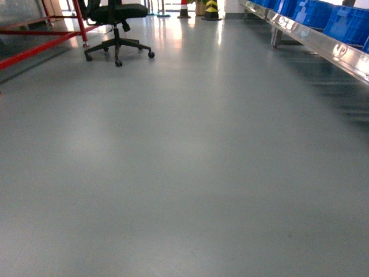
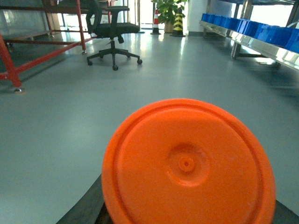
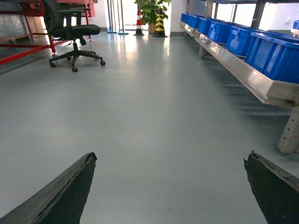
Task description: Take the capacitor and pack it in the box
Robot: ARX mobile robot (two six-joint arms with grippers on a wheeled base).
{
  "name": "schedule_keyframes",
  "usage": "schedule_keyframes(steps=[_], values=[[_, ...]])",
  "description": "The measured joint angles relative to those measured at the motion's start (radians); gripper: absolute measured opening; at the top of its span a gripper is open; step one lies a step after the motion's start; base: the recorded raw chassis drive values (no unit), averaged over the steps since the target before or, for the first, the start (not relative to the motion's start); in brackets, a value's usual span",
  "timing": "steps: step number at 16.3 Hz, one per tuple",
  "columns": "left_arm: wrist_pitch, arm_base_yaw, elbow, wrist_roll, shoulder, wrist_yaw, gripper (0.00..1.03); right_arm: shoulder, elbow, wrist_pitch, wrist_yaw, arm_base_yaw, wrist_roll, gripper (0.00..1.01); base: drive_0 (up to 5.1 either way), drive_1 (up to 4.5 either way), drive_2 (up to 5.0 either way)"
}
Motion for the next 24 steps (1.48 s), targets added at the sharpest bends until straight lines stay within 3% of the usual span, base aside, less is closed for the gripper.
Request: schedule_keyframes(steps=[24], values=[[-0.002,0.0,0.0,0.0,0.0,-0.001,0.44,0.0,0.0,-0.003,0.0,0.0,0.0,0.98,-4.9,2.65,2.3]])
